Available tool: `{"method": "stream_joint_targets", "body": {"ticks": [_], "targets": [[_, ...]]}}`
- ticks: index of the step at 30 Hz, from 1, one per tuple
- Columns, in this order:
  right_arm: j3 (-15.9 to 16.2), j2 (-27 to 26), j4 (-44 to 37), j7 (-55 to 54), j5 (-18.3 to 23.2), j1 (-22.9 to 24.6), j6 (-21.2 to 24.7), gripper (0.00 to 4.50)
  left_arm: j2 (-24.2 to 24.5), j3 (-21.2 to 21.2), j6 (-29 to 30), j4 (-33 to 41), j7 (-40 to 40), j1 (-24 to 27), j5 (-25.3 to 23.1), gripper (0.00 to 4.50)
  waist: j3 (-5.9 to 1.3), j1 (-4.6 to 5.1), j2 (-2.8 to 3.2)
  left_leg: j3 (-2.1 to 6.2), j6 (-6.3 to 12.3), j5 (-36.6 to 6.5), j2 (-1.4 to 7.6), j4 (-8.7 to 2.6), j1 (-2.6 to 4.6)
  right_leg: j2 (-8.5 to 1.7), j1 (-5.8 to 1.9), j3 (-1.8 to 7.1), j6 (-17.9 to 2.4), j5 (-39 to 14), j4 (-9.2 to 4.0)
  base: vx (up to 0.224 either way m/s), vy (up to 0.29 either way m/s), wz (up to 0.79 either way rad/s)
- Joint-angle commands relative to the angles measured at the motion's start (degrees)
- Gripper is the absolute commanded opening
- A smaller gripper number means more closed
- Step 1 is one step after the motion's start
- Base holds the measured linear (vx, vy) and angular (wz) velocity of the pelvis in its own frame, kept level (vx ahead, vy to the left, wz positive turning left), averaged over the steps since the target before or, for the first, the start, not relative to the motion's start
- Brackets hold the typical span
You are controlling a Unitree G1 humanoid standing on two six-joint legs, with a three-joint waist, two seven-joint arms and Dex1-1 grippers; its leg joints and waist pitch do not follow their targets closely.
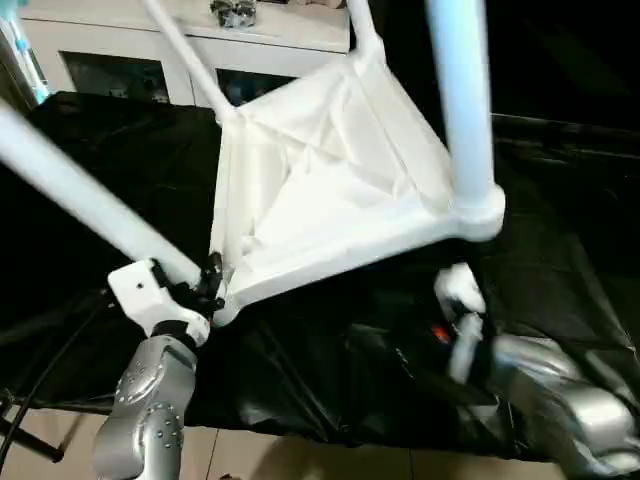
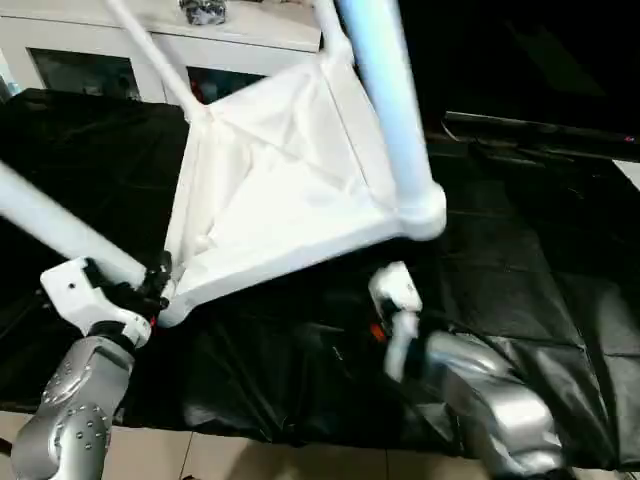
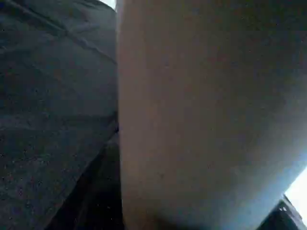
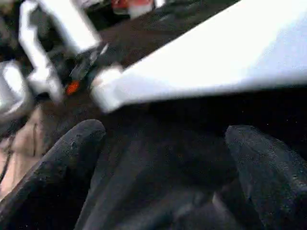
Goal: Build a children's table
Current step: Flip table
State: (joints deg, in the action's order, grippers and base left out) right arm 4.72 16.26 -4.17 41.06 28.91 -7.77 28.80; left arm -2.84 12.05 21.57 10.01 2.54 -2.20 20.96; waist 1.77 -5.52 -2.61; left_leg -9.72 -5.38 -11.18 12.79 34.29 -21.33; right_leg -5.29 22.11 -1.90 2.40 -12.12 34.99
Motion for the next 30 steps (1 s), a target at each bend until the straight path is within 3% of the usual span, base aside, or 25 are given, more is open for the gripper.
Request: {"method": "stream_joint_targets", "body": {"ticks": [1,3,7,12,16,22,27,28,29,30], "targets": [[-3.24,-1.81,2.87,-3.58,1.60,-1.45,0.76,4.50,-3.63,-2.35,1.58,0.73,-0.57,-1.86,4.27,2.15,-2.43,0.31,-0.28,-0.56,0.06,-8.90,0.03,-4.53,0.51,-1.07,-1.69,1.16,-8.73,-5.25,-3.77,0.000,0.000,0.00],[-4.02,-3.67,3.85,-3.83,3.75,-2.05,1.24,4.50,-3.34,-2.41,1.61,0.40,-1.14,-2.37,4.79,2.15,-2.47,0.20,0.12,-0.49,-0.67,-10.28,0.09,-4.57,0.74,-1.04,-1.64,1.18,-8.04,-6.34,-3.90,0.000,0.000,0.00],[-5.07,-6.75,7.09,-7.43,3.99,-3.44,2.58,4.50,-4.01,-1.91,1.58,0.18,-1.26,-3.42,3.74,2.15,-2.59,0.36,0.00,-0.52,-1.54,-8.37,-0.07,-4.52,0.58,-0.96,-1.86,1.12,-7.66,-2.88,-3.65,0.000,0.000,0.00],[-6.74,-9.42,7.16,-7.45,6.86,-3.87,2.85,4.50,-4.20,-2.08,1.55,0.03,-1.32,-3.55,3.08,2.15,-2.66,0.35,0.10,-0.50,-1.17,-7.60,-0.04,-4.52,0.52,-1.03,-2.01,1.11,-7.57,-1.04,-3.51,0.000,0.000,0.00],[-9.33,-12.32,7.30,-8.03,10.70,-5.16,2.30,4.50,-4.00,-2.79,1.08,-0.03,-1.99,-3.36,3.09,2.15,-2.62,0.35,0.27,-0.44,-1.45,-8.68,0.04,-4.66,0.61,-1.08,-1.95,1.08,-7.56,-2.32,-3.58,0.000,0.000,0.00],[-10.93,-14.09,7.96,-9.65,12.09,-6.36,2.13,4.50,-4.06,-2.83,0.73,-0.09,-2.30,-3.30,2.83,2.15,-2.70,0.38,0.28,-0.45,-1.84,-7.56,-0.05,-4.62,0.59,-1.05,-2.02,1.05,-7.65,-0.84,-3.41,0.000,0.000,0.00],[-14.62,-17.33,14.20,-16.97,11.75,-10.10,1.44,4.50,-4.27,-3.33,0.71,0.14,-2.32,-3.10,2.43,2.15,-2.70,0.52,0.50,-0.44,-2.63,-7.93,-0.07,-4.69,0.68,-1.03,-1.92,1.02,-7.32,-1.72,-3.42,0.000,0.000,0.00],[-15.64,-18.04,15.70,-18.60,12.01,-11.05,1.11,4.50,-4.37,-3.47,0.68,0.18,-2.36,-3.06,2.35,2.15,-2.75,0.61,0.30,-0.48,-2.61,-7.58,-0.10,-4.63,0.64,-1.05,-1.91,1.06,-7.29,-1.20,-3.35,0.000,0.000,0.00],[-19.14,-20.51,20.31,-21.63,15.49,-14.84,0.38,4.50,-4.58,-4.37,0.30,0.15,-2.33,-2.91,1.91,2.15,-2.73,0.70,0.02,-0.51,-2.66,-7.78,-0.10,-4.72,0.65,-1.03,-1.88,1.00,-7.36,-1.52,-3.41,0.000,0.000,0.00],[-19.33,-20.65,20.56,-21.77,15.71,-15.05,0.34,4.50,-4.59,-4.43,0.28,0.14,-2.32,-2.90,1.89,2.15,-2.58,0.95,-0.06,-0.48,-2.54,-9.31,-0.15,-4.95,0.45,-1.24,-1.82,1.03,-7.43,-3.79,-3.35,0.000,0.000,0.00]]}}
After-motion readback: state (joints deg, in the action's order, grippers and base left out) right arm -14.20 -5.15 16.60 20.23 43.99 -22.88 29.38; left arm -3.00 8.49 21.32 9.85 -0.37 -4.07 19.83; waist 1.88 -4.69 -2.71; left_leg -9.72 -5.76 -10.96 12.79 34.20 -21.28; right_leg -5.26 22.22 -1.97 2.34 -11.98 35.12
